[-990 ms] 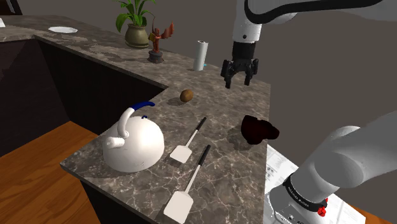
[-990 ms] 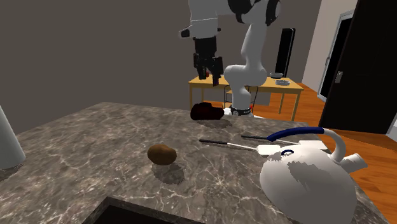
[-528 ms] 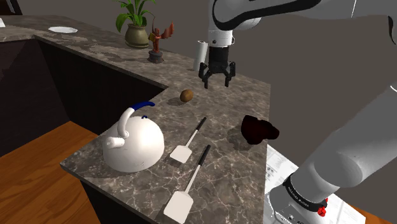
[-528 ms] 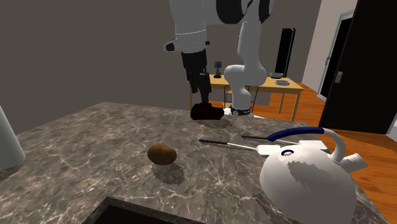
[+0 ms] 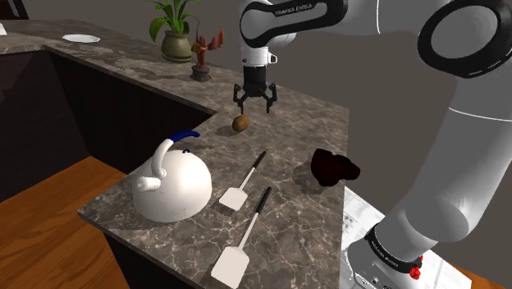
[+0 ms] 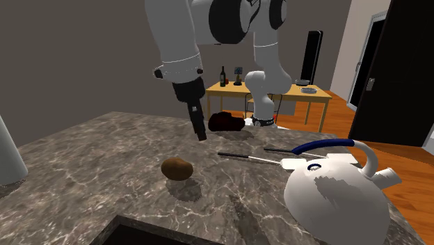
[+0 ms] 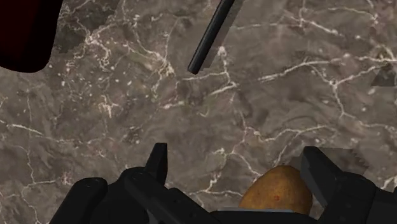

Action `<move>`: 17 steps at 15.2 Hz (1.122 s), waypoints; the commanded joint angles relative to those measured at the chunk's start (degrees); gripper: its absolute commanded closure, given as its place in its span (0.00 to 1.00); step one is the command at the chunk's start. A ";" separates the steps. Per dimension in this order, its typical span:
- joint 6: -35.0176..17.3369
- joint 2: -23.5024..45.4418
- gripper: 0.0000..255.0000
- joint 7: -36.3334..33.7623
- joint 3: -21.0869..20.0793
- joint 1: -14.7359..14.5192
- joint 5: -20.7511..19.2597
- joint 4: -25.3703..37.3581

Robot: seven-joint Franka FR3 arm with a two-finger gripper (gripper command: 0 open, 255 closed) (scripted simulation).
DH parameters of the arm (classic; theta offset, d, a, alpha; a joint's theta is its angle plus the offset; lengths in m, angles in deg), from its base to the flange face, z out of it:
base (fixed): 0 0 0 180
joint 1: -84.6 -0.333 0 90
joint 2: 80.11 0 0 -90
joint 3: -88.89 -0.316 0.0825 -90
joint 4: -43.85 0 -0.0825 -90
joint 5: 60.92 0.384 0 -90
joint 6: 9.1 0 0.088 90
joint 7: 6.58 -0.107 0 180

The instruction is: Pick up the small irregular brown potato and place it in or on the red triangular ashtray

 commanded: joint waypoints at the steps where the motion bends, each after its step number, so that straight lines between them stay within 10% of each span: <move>1: 0.80 4.98 0.00 -2.86 0.57 -0.32 -0.51 5.15; 8: 7.74 25.12 0.00 -11.23 3.27 -1.88 -1.17 30.34; 17: 0.96 23.41 0.00 -11.31 3.26 -1.52 -1.09 21.83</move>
